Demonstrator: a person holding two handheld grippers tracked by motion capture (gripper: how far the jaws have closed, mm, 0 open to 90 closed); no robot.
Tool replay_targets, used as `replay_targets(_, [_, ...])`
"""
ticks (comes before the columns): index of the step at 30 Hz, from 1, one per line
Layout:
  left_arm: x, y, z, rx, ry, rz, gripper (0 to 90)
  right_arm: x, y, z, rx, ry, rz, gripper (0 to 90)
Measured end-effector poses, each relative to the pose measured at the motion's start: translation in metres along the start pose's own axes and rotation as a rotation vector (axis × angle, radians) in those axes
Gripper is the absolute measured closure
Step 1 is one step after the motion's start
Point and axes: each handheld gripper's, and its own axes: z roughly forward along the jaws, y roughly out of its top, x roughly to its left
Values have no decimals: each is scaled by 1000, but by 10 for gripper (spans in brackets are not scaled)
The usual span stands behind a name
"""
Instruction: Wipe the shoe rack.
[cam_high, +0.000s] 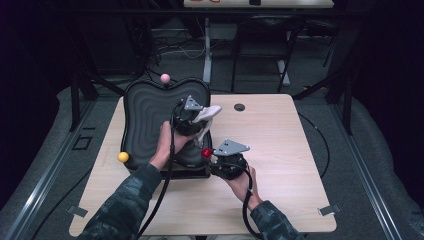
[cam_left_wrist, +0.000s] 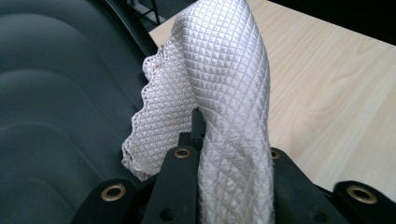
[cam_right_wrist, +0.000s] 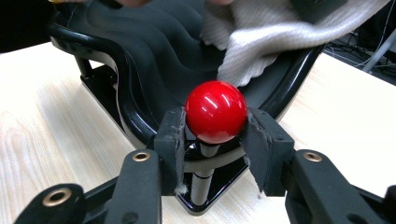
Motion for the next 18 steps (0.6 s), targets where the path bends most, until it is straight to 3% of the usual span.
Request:
replay_targets(5, [7, 9, 2, -9, 19, -18, 841, 0, 0, 0, 2, 0, 1, 596])
replay_targets(18, [16, 35, 12, -14, 79, -15, 840, 1, 0, 0, 10, -1, 2, 597])
